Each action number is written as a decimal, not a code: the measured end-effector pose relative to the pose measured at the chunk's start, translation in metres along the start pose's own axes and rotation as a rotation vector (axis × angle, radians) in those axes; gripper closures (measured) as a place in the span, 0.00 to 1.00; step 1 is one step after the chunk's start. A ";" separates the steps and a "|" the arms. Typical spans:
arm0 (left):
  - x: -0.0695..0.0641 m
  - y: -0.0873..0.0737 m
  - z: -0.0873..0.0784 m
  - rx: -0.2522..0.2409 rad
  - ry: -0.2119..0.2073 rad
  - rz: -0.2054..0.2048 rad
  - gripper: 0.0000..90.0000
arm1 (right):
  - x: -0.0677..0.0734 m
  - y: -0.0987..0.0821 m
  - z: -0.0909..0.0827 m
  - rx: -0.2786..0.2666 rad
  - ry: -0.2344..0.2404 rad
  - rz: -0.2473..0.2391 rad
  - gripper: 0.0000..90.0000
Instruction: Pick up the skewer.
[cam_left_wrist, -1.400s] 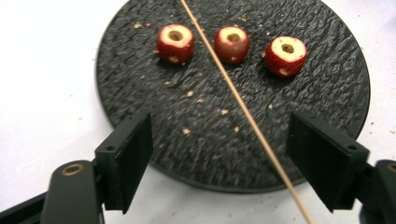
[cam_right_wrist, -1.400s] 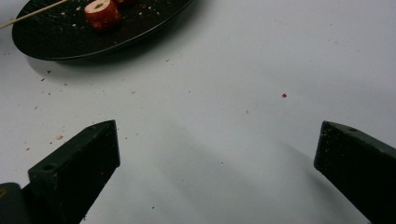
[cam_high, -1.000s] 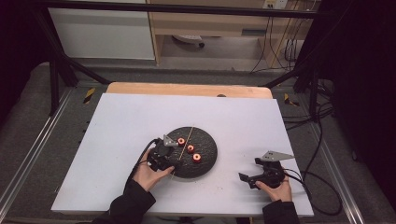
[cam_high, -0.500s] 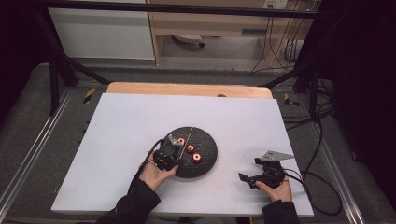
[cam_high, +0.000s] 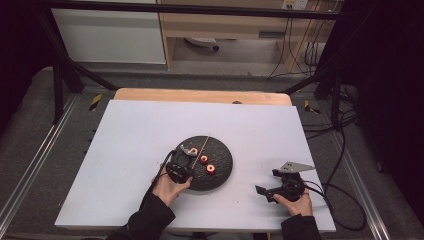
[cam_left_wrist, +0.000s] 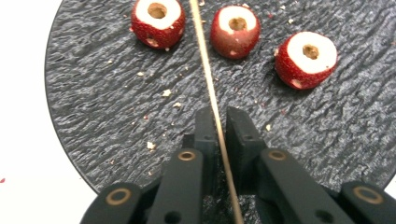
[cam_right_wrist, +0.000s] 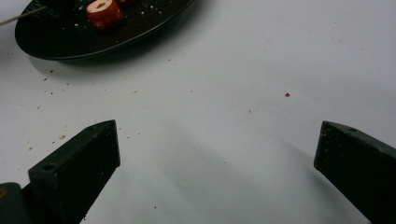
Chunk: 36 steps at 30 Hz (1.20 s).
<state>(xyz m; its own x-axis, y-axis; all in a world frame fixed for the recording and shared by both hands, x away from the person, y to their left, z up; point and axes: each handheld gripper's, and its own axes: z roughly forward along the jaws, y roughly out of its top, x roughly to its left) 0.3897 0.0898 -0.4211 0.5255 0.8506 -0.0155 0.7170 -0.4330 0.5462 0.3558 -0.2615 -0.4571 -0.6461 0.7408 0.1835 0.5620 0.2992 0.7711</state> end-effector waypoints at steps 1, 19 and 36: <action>0.000 0.000 0.000 0.000 0.002 -0.007 0.95 | 0.000 0.000 0.000 0.001 0.000 0.000 0.01; 0.014 -0.009 -0.015 -0.093 -0.036 0.006 0.98 | 0.000 0.000 0.000 0.003 -0.003 -0.001 0.01; 0.044 -0.039 -0.044 -0.234 -0.168 0.078 0.98 | 0.000 0.000 0.000 0.003 -0.008 -0.001 0.01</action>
<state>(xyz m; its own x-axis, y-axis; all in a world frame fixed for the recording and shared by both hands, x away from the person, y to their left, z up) 0.3654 0.1573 -0.4064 0.6576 0.7476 -0.0934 0.5564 -0.3984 0.7291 0.3557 -0.2613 -0.4575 -0.6423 0.7455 0.1778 0.5628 0.3013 0.7697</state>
